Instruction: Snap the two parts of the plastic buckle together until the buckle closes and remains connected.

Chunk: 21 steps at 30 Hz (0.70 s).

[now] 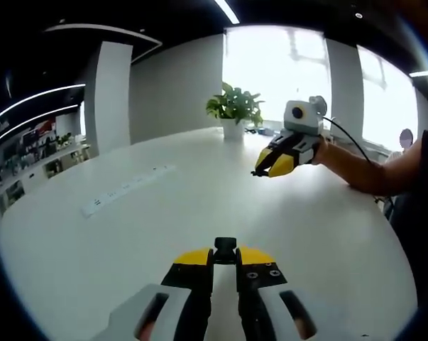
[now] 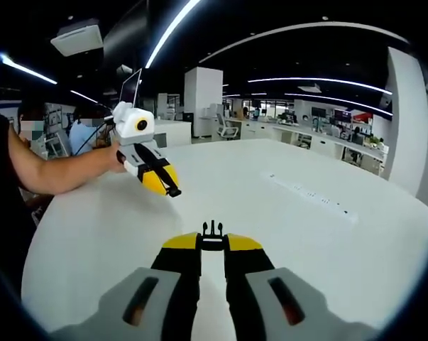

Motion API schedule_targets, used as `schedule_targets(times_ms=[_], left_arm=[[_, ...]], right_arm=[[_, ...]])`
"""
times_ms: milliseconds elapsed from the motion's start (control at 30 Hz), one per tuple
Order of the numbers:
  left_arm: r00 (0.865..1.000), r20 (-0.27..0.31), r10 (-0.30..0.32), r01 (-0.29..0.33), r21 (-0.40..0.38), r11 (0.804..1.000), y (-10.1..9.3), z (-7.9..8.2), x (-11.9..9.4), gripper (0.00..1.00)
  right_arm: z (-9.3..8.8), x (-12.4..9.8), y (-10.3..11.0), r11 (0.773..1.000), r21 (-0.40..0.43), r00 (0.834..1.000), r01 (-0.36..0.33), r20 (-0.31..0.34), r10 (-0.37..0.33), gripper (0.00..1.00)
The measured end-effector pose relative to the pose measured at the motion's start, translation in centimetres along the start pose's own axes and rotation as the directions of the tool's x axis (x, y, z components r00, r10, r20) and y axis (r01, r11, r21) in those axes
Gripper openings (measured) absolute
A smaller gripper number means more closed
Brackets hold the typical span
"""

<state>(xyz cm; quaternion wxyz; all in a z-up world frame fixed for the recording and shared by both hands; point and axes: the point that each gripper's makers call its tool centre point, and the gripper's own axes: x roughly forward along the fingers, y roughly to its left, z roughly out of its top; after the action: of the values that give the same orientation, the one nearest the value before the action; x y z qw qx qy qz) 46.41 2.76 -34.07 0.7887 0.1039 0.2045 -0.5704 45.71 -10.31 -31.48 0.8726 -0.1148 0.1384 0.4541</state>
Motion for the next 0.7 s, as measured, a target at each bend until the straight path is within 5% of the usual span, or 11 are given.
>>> schedule_targets(times_ms=[700], left_arm=[[1.000, -0.009, -0.015, 0.015, -0.013, 1.000, -0.20, -0.56, -0.15, 0.10]], right_arm=[[-0.32, -0.18, 0.15, 1.000, 0.002, 1.000, 0.005, -0.005, -0.005, 0.10]])
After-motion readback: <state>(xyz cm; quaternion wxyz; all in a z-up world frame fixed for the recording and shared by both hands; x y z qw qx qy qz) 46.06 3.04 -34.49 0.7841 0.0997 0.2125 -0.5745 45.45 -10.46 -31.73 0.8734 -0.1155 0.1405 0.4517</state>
